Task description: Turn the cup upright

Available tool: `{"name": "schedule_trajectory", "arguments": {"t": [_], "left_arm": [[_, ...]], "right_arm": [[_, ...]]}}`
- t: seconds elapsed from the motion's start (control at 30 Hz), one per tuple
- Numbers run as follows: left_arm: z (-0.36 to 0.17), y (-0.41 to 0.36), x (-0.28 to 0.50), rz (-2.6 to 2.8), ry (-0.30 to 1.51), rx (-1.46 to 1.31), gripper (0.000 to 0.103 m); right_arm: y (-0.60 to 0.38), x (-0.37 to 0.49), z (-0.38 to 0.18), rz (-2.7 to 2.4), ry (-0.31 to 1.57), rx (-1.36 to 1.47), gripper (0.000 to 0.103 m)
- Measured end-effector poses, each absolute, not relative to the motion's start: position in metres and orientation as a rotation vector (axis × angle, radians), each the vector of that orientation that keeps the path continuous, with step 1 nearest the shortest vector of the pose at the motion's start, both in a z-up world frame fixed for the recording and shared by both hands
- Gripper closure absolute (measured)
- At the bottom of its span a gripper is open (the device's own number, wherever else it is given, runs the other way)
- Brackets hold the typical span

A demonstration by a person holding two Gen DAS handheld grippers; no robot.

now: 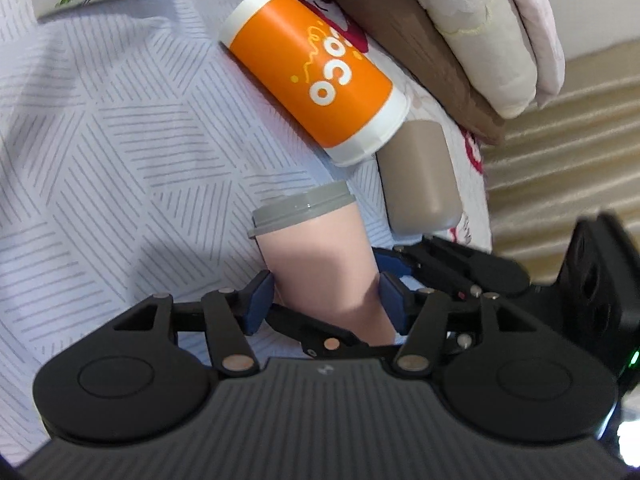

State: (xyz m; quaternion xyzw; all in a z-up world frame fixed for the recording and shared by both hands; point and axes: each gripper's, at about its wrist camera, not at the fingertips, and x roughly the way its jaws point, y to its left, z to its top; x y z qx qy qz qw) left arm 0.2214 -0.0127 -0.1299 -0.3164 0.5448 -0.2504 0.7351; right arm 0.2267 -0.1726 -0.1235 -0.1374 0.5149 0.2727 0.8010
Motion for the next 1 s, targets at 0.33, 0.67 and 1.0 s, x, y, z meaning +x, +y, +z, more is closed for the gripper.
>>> {"name": "schedule_trajectory", "arguments": {"t": [0.33, 0.67, 1.0], "left_arm": [[-0.111, -0.014, 0.217, -0.545, 1.077, -0.644, 0.039], [-0.071, -0.059, 0.172, -0.58, 0.74, -0.104, 0.045], [-0.07, -0.079, 0.145, -0.75, 0.721, 0.024, 0.048]], "right_arm": [[-0.203, 0.194, -0.119, 0.605, 0.775, -0.122, 0.033], [-0.185, 0.181, -0.114, 0.571, 0.623, -0.343, 0.03], [-0.215, 0.153, -0.129, 0.594, 0.617, -0.381, 0.032]]}}
